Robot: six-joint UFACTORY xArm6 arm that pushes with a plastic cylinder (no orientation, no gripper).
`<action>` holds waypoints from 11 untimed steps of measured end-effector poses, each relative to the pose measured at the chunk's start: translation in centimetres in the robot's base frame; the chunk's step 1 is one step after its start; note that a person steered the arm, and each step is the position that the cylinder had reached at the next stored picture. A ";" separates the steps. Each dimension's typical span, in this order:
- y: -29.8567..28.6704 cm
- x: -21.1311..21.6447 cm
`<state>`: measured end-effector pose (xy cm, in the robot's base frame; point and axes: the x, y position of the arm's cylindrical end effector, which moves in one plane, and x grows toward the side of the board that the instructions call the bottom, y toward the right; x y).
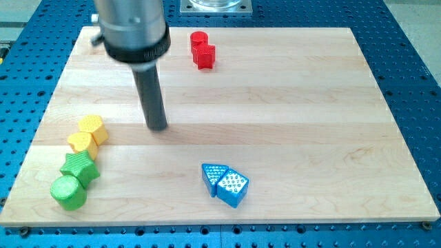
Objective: Nudge the blue blocks to the left
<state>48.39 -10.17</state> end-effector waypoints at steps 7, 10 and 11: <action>15.8 13.4; 17.7 10.7; 12.7 10.8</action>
